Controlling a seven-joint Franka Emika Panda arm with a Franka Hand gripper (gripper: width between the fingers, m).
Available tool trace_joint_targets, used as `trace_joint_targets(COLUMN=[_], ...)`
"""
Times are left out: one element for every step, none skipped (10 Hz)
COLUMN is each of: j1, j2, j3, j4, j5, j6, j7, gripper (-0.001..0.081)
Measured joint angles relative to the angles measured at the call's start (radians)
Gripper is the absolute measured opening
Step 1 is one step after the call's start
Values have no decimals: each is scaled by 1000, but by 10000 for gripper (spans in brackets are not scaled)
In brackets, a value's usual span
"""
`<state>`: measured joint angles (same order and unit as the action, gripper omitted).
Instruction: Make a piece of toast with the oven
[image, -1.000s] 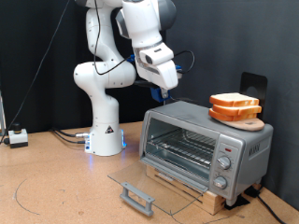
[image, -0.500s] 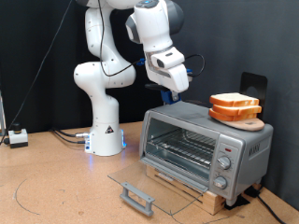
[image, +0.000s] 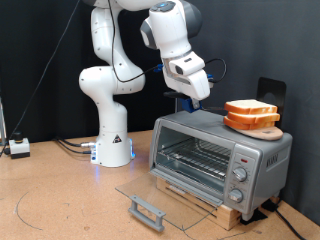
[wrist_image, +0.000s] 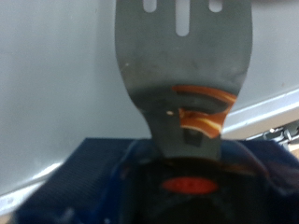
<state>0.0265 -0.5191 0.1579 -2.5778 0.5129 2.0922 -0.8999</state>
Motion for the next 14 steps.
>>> trace_joint_targets(j1=[0,0,0,0,0,0,-1,-1,0,0,-1,-1,-1,0], j2=[0,0,1,4,14,29,48,69,92,114,131,147,162,174], j3=[0,0,0,1,4,13,23,33,45,58,70,81,93,106], j4=[7,15,21,27,36,46,59,76,94,110,123,133,141,149], j5=[11,14,14,12,8,4,-4,-14,-21,-25,-29,-32,-33,-33], j6=[0,0,0,0,7,22,34,38,38,39,43,50,61,76], j7=[0,-1,1,10,25,37,51,70,87,102,114,126,136,144], gripper=[413,413,413,413,413,413,413,413,413,413,413,413,413,413])
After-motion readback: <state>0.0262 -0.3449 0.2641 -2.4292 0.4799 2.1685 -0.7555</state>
